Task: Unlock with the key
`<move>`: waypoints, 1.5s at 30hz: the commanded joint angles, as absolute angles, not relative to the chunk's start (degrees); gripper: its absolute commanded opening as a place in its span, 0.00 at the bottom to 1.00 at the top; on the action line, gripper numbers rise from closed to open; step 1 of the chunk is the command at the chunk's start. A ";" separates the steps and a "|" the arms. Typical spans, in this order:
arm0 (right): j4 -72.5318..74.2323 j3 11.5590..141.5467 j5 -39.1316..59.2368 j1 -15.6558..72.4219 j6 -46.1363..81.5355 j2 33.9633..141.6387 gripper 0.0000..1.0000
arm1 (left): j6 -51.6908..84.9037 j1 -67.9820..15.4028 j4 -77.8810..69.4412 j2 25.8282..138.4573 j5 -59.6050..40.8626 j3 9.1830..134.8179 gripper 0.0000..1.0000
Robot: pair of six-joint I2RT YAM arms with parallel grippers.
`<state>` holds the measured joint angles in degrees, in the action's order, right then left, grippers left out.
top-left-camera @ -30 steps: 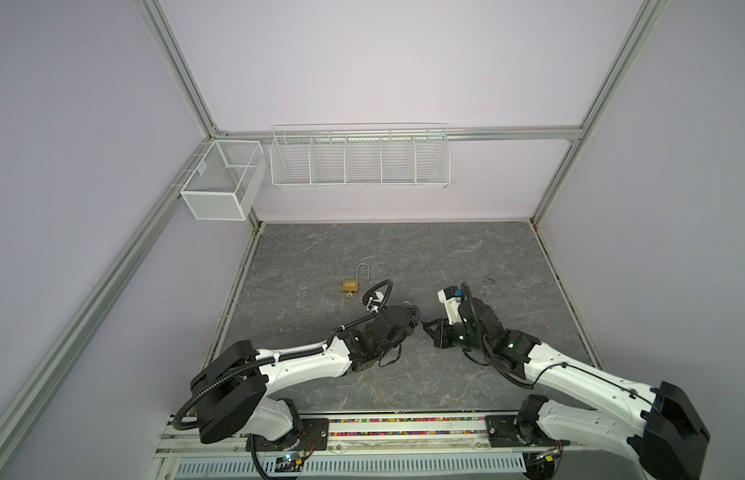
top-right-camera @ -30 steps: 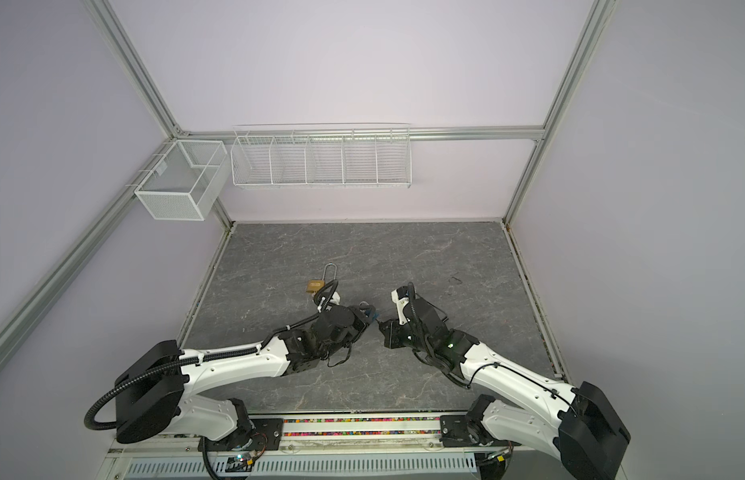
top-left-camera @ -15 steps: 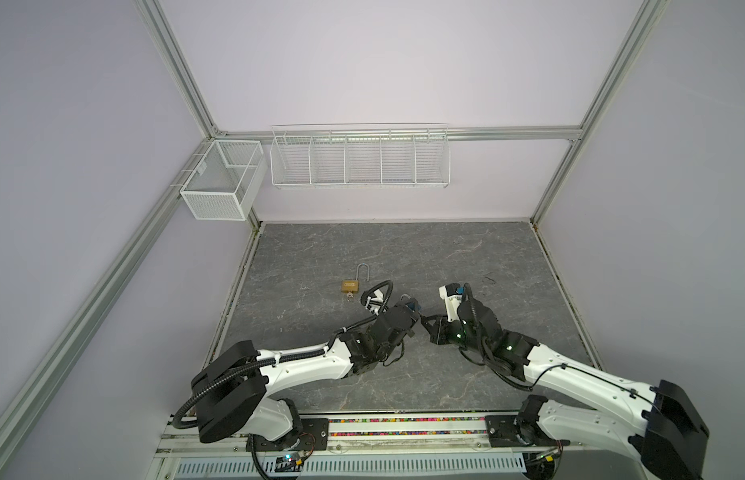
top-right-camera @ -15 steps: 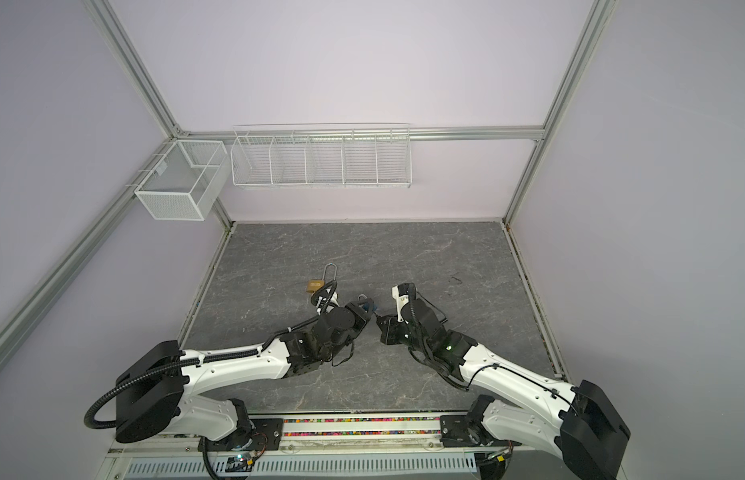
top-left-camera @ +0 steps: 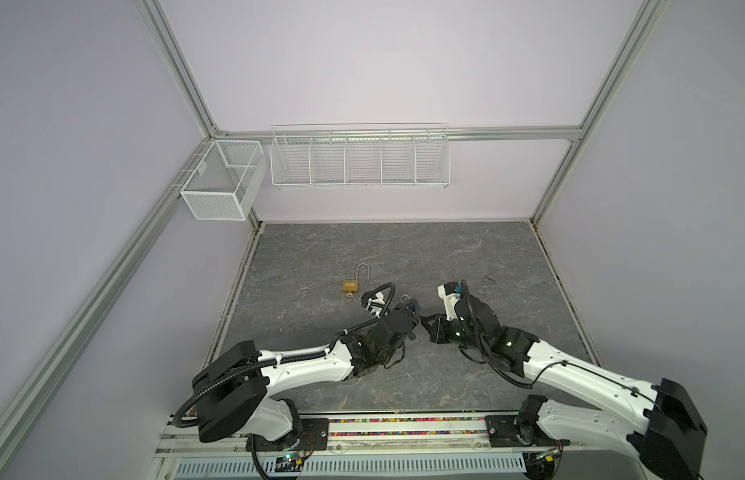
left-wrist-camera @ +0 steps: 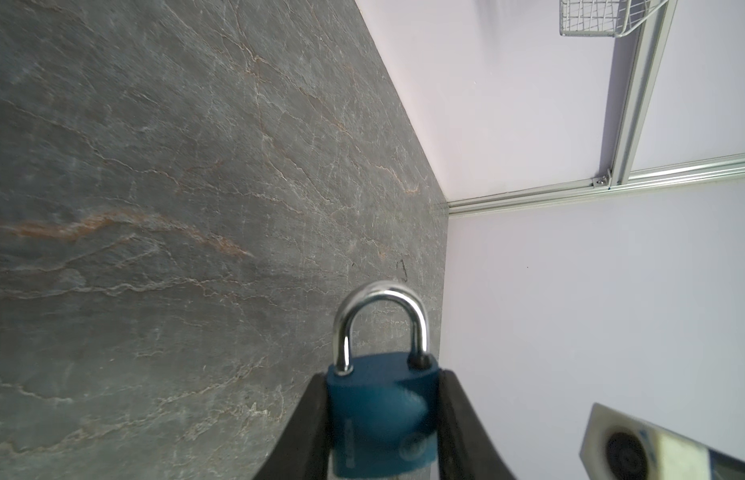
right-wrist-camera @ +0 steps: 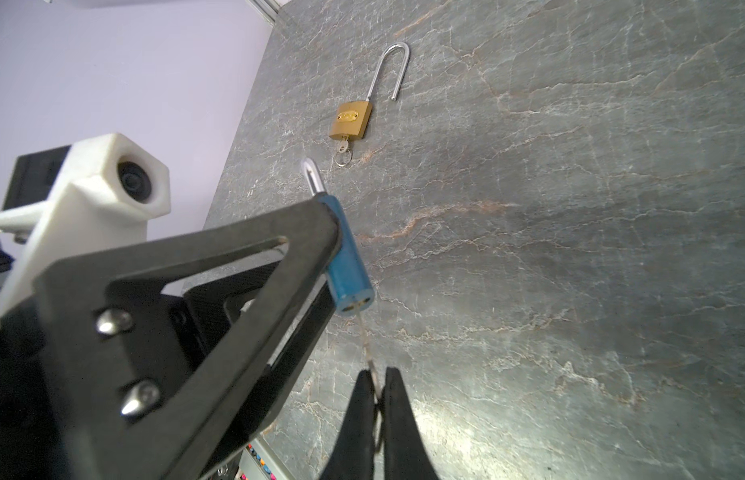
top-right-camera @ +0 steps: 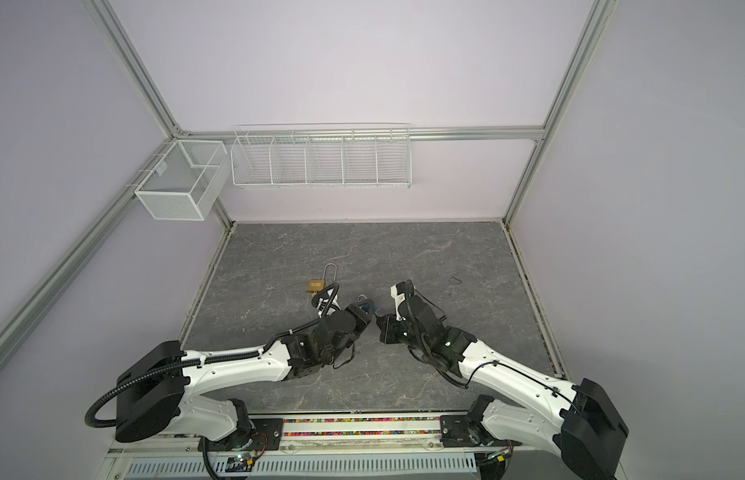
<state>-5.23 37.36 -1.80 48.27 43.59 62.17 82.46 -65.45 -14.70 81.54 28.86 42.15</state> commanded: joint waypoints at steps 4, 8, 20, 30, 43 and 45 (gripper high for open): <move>-4.48 34.54 -5.18 47.81 46.24 61.20 0.06 | 80.70 -67.24 -19.12 80.43 28.83 40.96 0.00; -4.53 35.15 -4.10 47.82 45.81 61.17 0.06 | 80.51 -67.24 -19.19 80.44 29.25 40.53 0.00; -7.23 31.61 -2.81 47.82 46.01 57.10 0.06 | 77.88 -62.92 -12.14 76.04 27.34 40.84 0.00; -11.34 30.68 -2.46 47.81 44.87 53.04 0.06 | 76.86 -59.89 -0.96 76.72 23.08 44.45 0.00; -17.50 27.74 -1.72 46.59 42.72 45.29 0.06 | 71.35 -58.81 37.37 91.61 2.25 56.93 0.00; -17.14 26.89 -1.67 46.50 42.92 44.23 0.06 | 69.71 -58.81 40.62 95.24 1.08 59.70 0.00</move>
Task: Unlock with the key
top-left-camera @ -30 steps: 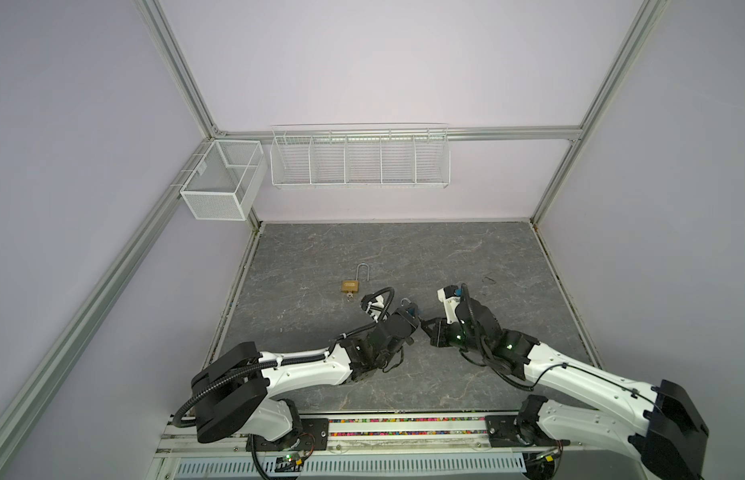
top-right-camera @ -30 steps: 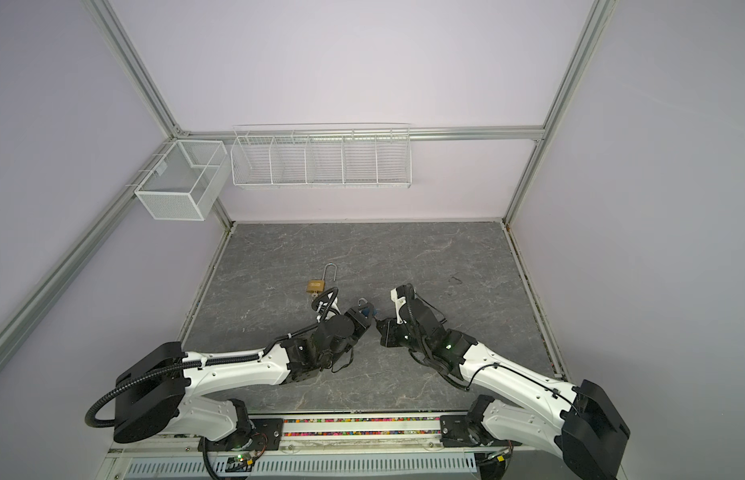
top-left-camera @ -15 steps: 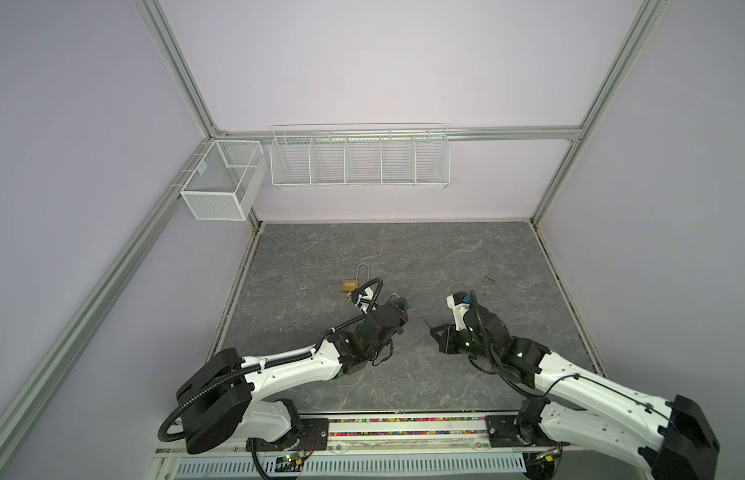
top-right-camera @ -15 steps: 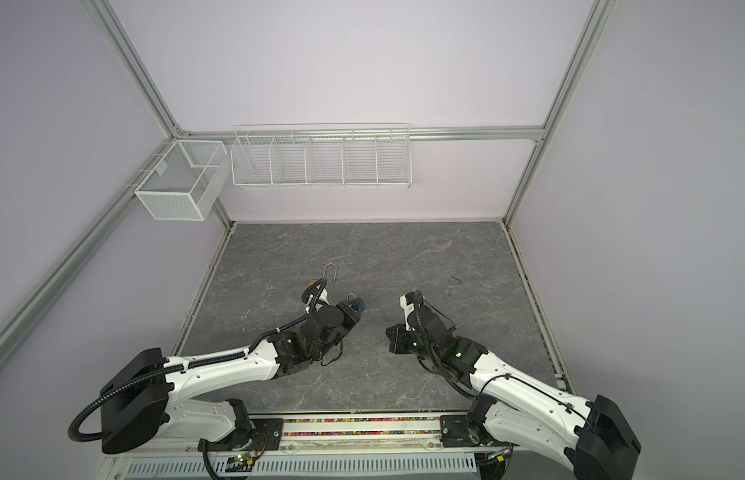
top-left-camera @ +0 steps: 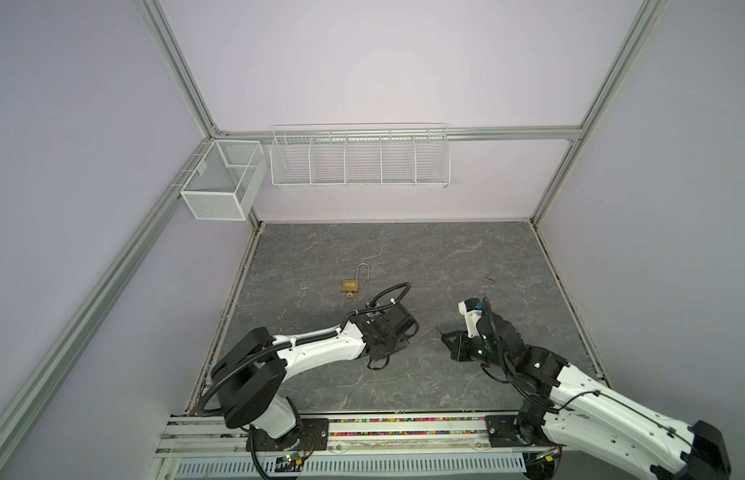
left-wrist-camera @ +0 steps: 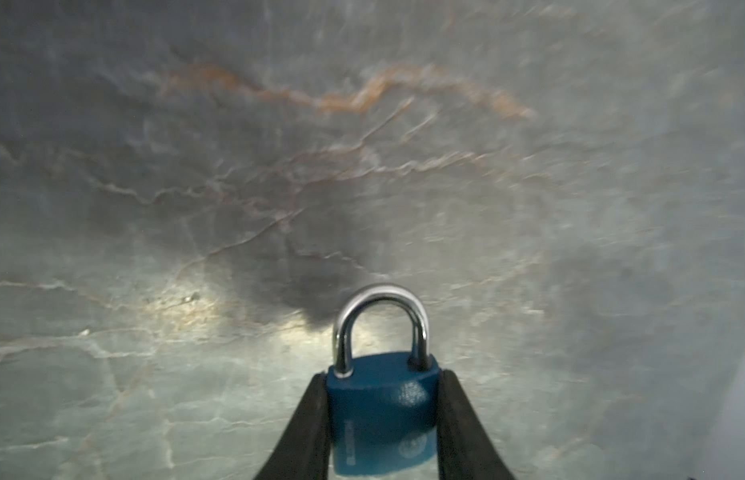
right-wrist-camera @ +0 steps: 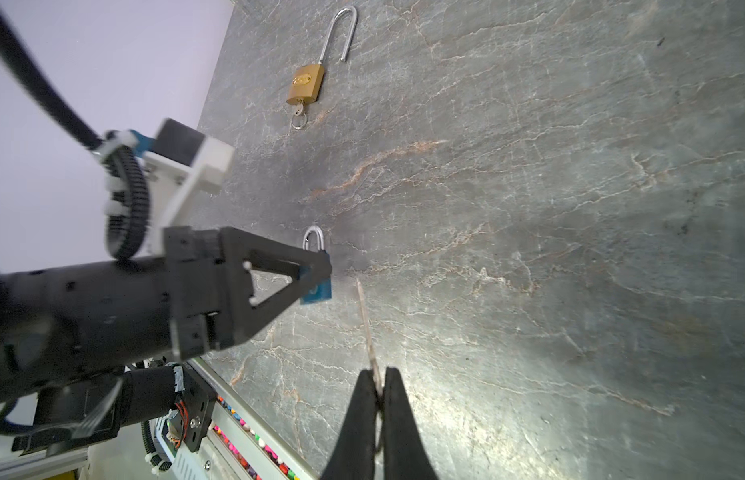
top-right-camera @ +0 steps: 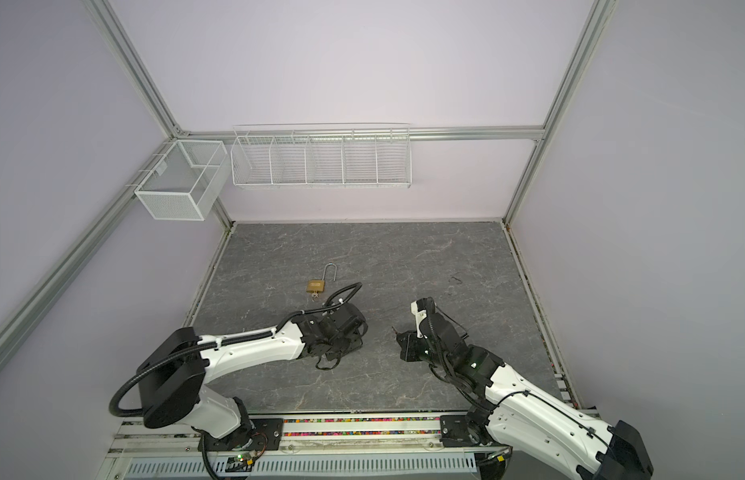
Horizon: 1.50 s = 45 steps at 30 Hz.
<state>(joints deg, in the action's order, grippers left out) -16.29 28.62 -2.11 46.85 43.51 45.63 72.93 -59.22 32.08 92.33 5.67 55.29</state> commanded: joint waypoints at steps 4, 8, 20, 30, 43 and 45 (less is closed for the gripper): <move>-16.51 25.14 -1.66 46.09 43.55 42.13 0.06 | 68.19 -58.82 45.36 100.05 0.11 63.61 0.00; -17.71 24.30 -1.98 45.45 43.41 39.57 0.06 | 66.95 -58.37 46.75 103.89 -2.19 64.98 0.00; -20.91 24.52 3.02 38.60 40.61 36.08 0.06 | 64.54 -58.31 47.72 109.26 -6.57 67.49 0.36; -20.43 24.61 4.54 37.02 40.25 36.47 0.06 | 63.62 -58.67 51.66 107.33 -4.30 69.26 0.71; -20.31 23.91 4.85 36.31 40.17 35.54 0.06 | 60.56 -59.33 52.97 112.36 -4.61 74.80 0.62; -20.30 23.91 5.05 36.19 40.08 35.49 0.06 | 60.83 -59.76 54.88 113.55 -4.14 76.35 0.61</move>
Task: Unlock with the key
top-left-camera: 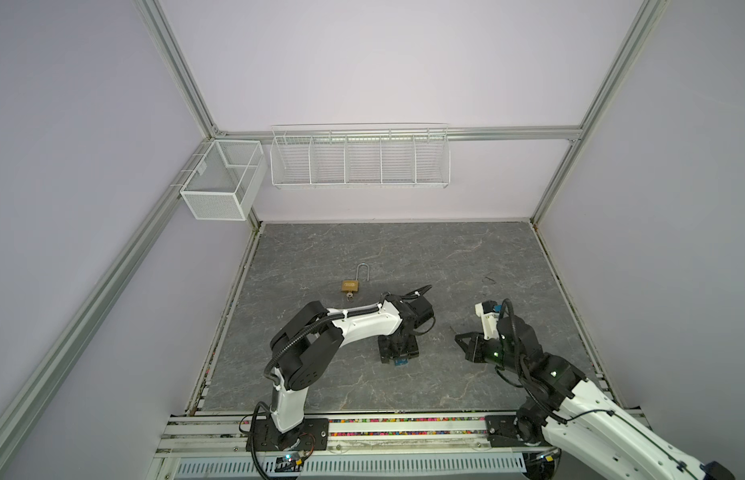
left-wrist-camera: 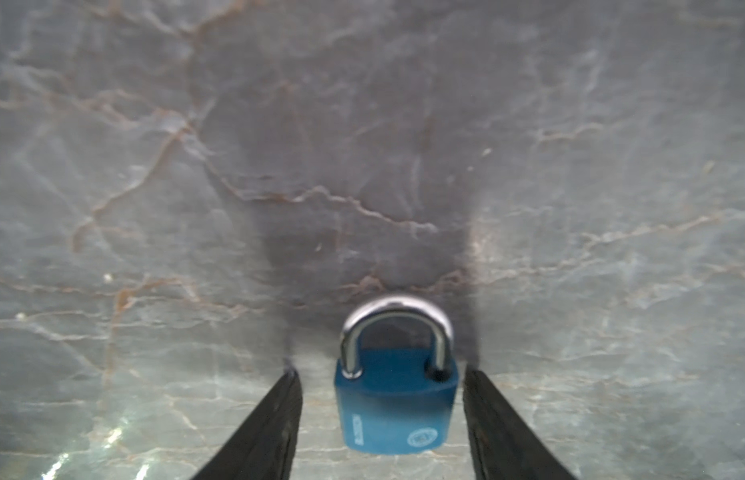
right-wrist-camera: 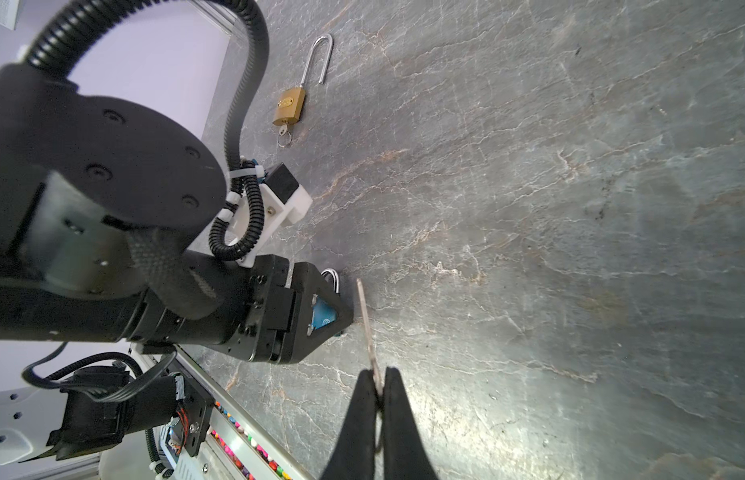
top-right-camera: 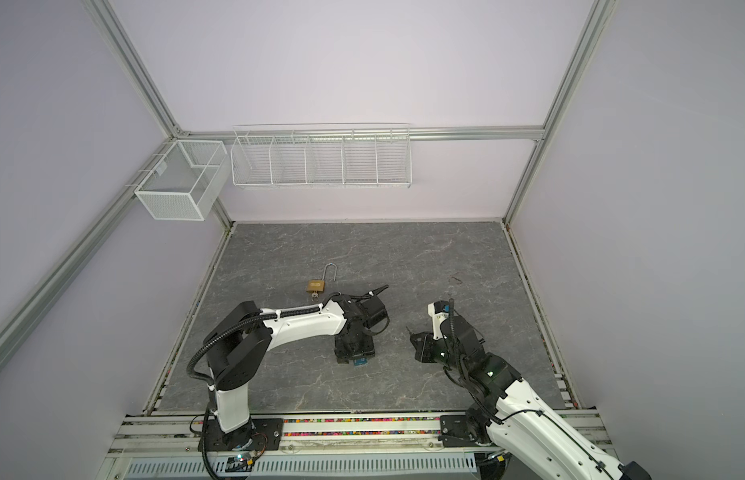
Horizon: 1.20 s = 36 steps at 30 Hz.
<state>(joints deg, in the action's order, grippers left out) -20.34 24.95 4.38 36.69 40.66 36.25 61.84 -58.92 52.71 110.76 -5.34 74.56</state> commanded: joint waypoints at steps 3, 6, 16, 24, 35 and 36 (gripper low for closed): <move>-20.33 23.82 5.13 35.99 40.08 35.16 0.06 | 61.70 -60.27 56.66 114.78 -4.13 76.88 0.59; -20.36 23.72 5.31 35.66 40.00 34.72 0.06 | 64.44 -60.81 55.25 114.99 -4.57 76.38 0.58; -22.75 23.46 5.90 34.21 39.20 32.14 0.06 | 65.68 -61.14 55.04 117.33 -5.01 76.10 0.48; -23.02 23.21 7.41 33.27 38.54 31.63 0.06 | 65.16 -60.64 53.65 118.03 -5.84 75.48 0.25; -12.00 15.99 16.07 33.13 40.72 30.88 0.06 | 69.51 -57.31 45.26 107.39 0.12 77.53 0.00; -11.94 16.06 16.32 33.08 40.11 31.10 0.06 | 70.84 -57.26 43.49 106.59 0.47 76.97 0.00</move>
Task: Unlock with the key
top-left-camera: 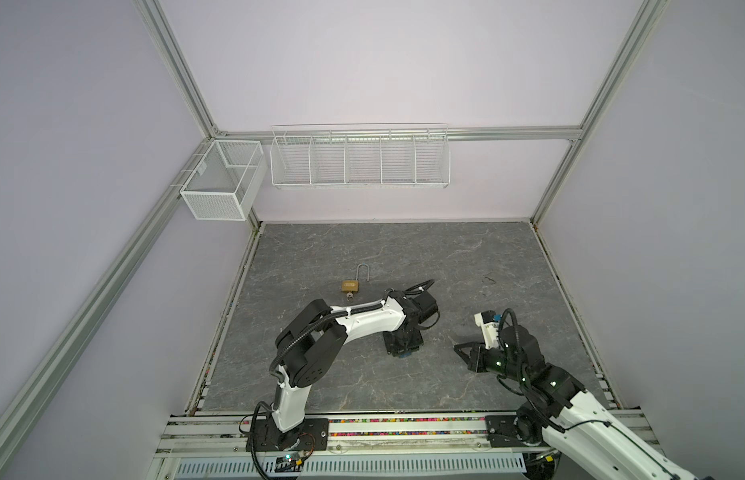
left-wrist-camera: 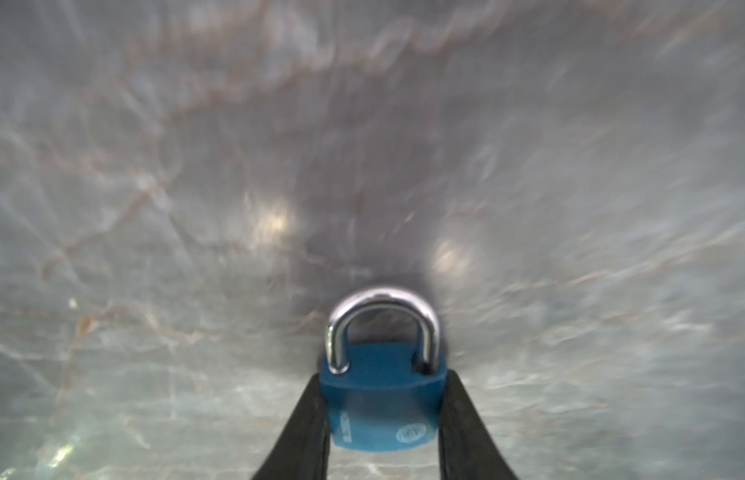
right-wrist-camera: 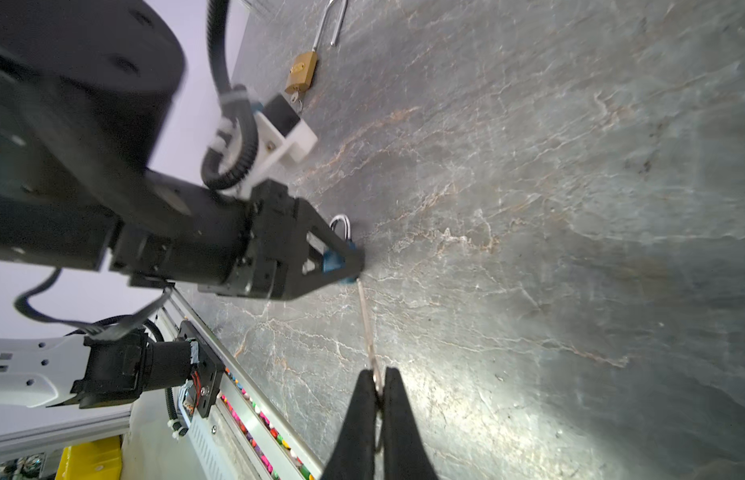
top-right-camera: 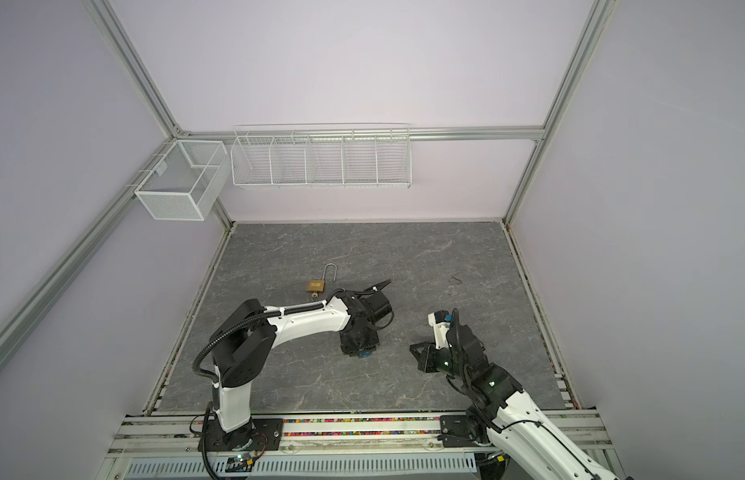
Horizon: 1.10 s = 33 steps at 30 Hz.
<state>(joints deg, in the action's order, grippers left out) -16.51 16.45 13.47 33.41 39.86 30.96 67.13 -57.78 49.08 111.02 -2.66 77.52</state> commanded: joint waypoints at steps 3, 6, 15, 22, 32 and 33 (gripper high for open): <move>-11.37 16.17 17.86 33.11 37.91 31.76 0.06 | 73.08 -57.34 39.91 106.01 -1.11 75.62 0.00; -9.50 15.82 20.49 33.16 37.04 33.62 0.06 | 74.75 -57.83 40.53 105.59 -0.14 75.82 0.00; 3.42 10.46 22.34 33.13 40.15 34.05 0.06 | 86.55 -59.04 23.10 96.45 0.75 65.11 0.00; 7.11 11.67 25.18 33.20 39.91 40.85 0.06 | 88.68 -60.02 20.79 94.44 2.25 63.98 0.00; 9.39 15.87 24.63 33.51 39.69 49.34 0.06 | 90.25 -60.82 20.40 93.34 3.95 63.54 0.00; 8.76 16.36 24.12 33.59 39.44 49.84 0.06 | 90.34 -60.90 20.05 93.43 3.89 63.47 0.00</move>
